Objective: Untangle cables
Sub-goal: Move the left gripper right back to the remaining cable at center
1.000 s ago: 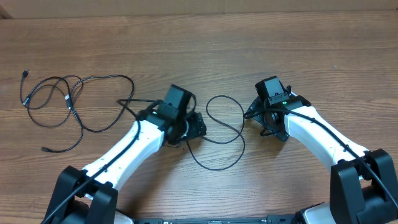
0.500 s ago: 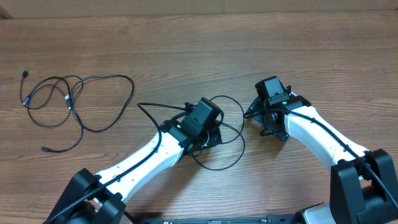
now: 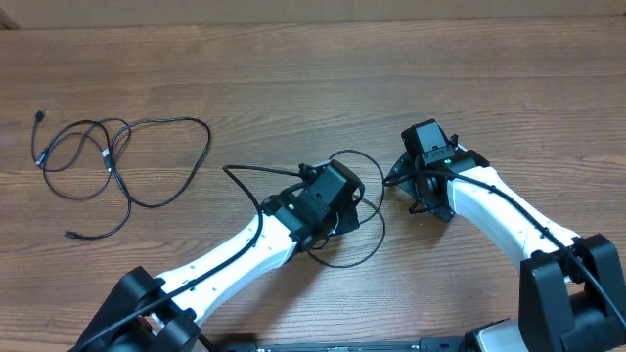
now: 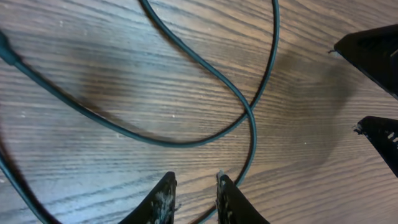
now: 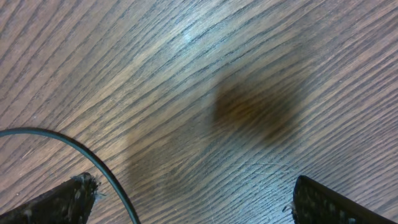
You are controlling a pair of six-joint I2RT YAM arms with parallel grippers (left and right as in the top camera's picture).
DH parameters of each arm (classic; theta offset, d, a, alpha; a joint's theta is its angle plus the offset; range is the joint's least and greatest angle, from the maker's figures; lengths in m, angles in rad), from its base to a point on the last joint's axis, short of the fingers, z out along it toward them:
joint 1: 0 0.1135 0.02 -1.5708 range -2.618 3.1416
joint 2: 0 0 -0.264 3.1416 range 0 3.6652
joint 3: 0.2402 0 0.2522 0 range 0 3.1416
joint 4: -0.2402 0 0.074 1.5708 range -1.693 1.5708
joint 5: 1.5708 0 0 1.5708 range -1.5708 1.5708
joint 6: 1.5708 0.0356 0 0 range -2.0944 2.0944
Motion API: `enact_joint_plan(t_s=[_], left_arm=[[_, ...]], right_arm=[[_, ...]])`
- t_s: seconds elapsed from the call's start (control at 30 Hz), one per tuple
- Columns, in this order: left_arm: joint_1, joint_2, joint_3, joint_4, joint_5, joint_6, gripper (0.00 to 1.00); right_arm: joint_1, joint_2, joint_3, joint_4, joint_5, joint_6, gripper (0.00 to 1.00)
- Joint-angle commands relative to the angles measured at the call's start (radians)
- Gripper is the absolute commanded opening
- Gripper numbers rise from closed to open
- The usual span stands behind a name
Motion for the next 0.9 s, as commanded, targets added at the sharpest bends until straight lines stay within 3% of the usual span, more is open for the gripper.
enact_joint_plan(t_s=[0.0,0.6,0.8,0.87], left_arm=[[-0.021,0.010,-0.012,0.001,-0.030,-0.032,0.23],[-0.020,0.187,-0.011,0.064,0.029,-0.068,0.21],[0.046,0.186,-0.006,-0.020,0.026,-0.060,0.05],[0.079,0.186,0.003,-0.063,0.030,-0.056,0.04]], right_arm=[[-0.003,-0.015,-0.005,0.005,-0.002,0.007,1.00],[-0.003,-0.015,-0.005,0.005,-0.002,0.007,1.00],[-0.003,-0.015,-0.005,0.005,-0.002,0.007,1.00],[-0.003,-0.015,-0.005,0.005,-0.002,0.007,1.00]])
